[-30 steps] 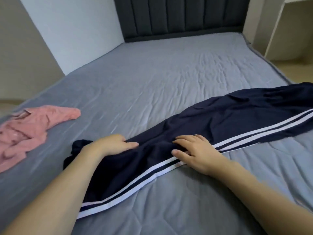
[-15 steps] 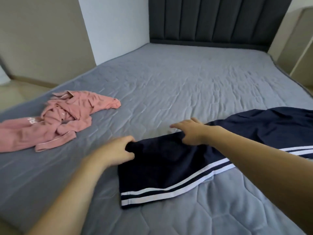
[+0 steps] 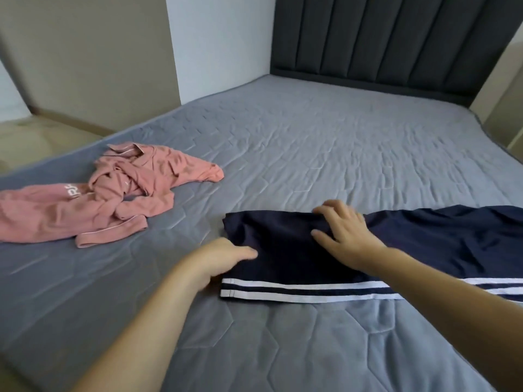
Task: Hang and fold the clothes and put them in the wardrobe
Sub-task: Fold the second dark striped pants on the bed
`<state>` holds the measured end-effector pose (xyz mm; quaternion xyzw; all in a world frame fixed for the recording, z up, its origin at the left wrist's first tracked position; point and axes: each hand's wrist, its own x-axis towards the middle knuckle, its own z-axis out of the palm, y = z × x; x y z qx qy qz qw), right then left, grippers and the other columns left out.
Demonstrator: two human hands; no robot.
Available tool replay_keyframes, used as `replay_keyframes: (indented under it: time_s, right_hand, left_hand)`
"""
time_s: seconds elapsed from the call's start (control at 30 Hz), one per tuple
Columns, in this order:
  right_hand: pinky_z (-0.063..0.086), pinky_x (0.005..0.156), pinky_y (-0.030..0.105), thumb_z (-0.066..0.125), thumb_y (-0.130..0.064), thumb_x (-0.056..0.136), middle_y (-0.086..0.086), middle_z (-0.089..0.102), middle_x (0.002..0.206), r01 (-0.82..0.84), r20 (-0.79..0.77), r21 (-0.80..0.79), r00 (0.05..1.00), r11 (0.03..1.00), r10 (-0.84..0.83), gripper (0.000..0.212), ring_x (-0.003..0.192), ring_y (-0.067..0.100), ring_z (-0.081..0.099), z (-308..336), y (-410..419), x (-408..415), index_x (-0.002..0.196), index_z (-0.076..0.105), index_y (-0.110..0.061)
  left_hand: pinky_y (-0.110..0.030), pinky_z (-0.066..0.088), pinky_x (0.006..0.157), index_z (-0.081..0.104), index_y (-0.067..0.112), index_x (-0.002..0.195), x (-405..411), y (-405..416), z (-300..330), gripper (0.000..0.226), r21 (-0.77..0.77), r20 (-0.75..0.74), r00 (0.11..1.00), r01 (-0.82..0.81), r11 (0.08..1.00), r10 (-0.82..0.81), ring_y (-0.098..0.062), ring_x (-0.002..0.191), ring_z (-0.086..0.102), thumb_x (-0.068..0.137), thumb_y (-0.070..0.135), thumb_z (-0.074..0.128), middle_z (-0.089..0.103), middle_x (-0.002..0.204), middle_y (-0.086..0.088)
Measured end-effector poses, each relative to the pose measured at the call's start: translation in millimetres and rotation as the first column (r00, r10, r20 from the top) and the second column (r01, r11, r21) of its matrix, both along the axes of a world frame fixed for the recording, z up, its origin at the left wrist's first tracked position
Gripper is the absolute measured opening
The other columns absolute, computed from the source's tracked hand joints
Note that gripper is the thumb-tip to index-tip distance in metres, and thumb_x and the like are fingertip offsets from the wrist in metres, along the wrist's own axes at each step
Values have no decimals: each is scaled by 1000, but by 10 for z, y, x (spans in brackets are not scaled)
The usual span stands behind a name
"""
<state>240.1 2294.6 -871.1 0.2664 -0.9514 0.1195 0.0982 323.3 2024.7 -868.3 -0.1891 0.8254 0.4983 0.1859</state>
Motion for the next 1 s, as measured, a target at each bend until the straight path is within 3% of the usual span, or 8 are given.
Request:
replay_keyframes:
  time_s: [0.17,0.27,0.33,0.43,0.57,0.77,0.9,1.0]
  right_hand:
    - [33,97,22,52,-72,79,-11,48,125,-332,68,119,943,936,326,67,112,5,47,140,213,475,126,48,-24]
    - [42,72,36,58,-24,82,8,63,97,-27,-116,83,993,996,37,12,89,34,61,360,248,218,91,54,-17]
    - [40,78,38,51,-9,83,13,59,113,308,-79,-130,944,943,-319,28,99,36,56,573,290,-98,110,55,-12]
    - [30,103,44,55,-12,79,12,34,140,467,-135,-203,857,861,-497,64,123,34,37,687,343,-231,140,36,-17]
    - [40,91,40,56,-50,80,2,51,117,-33,-172,110,984,993,52,50,106,28,53,210,338,203,121,52,-21]
    - [41,92,38,47,-47,84,0,50,120,233,-44,356,971,905,-233,45,112,25,51,-168,496,426,123,46,-23]
    - [43,72,34,45,-37,88,2,62,107,73,21,420,996,905,-91,20,100,29,61,170,428,420,96,54,-21]
    - [46,69,33,48,-40,80,6,65,99,-58,337,442,936,895,-105,22,87,30,62,433,377,591,88,58,-23]
  left_hand:
    - [-25,50,50,65,13,78,-212,178,586,11,567,-102,969,-129,814,225,-18,52,62,86,19,60,66,68,-6]
    - [-29,55,52,59,13,80,-611,493,1113,17,690,-199,934,-82,719,297,-17,58,65,95,19,53,66,72,-8]
    - [-38,55,76,59,14,98,-848,687,1321,14,727,-282,899,-28,686,335,-22,88,67,100,23,49,68,98,-8]
    - [-26,42,71,57,21,102,-986,764,1137,12,428,-459,863,9,904,209,-18,101,57,99,30,48,63,101,5]
    - [-39,40,98,43,10,128,-738,520,150,63,-301,-251,923,-361,883,292,-34,127,39,82,50,58,41,134,-12]
    - [-44,43,101,44,6,129,-425,667,-275,88,-141,-260,843,-516,845,472,-38,120,52,68,66,63,57,129,-13]
    - [-38,46,94,37,5,125,-575,729,22,46,174,-334,761,-530,830,556,-33,109,54,85,14,57,53,130,-17]
    - [-37,41,96,41,7,134,-443,405,320,49,-222,-393,871,-400,889,294,-35,118,52,87,12,51,51,136,-17]
